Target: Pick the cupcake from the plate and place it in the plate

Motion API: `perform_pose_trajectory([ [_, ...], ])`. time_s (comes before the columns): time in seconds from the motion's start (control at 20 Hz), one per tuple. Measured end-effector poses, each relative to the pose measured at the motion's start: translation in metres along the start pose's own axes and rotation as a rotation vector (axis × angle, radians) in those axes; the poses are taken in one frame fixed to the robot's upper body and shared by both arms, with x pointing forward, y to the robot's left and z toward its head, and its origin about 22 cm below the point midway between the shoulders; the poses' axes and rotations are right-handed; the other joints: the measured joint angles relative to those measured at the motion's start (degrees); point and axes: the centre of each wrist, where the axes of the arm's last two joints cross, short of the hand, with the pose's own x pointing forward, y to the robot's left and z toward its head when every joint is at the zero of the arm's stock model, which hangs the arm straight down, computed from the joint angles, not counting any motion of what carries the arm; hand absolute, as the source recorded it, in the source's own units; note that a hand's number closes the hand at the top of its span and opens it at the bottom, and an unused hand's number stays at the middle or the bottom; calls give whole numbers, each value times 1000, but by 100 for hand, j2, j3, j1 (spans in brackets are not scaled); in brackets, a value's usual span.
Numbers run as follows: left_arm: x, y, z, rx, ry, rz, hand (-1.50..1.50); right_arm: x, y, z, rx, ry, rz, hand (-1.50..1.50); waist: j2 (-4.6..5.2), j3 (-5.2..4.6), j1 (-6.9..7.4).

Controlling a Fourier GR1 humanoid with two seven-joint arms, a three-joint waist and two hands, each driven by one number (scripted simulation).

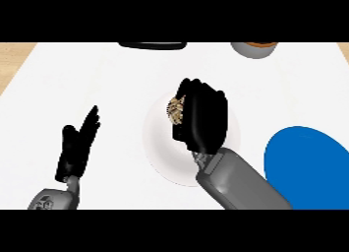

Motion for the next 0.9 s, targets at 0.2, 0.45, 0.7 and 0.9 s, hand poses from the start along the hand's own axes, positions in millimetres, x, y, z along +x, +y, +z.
perform_pose_trajectory([
  [0.2, 2, 5, -3, 7, -1, 4, 0, 25, -1, 2, -44, 17, 28, 150, 35, 7, -40],
  [0.45, 3, 1, -1, 21, -4, 8, 0, 34, 5, -3, -47, 34, 56, 150, 55, 14, -109],
  [0.7, 5, 4, 2, 29, -5, 13, 0, 26, 20, -11, -11, 78, 86, 150, 66, 18, -161],
  [0.9, 1, 5, 1, 32, -3, 14, 0, 13, 34, -23, 50, 140, 97, 150, 76, 19, -212],
])
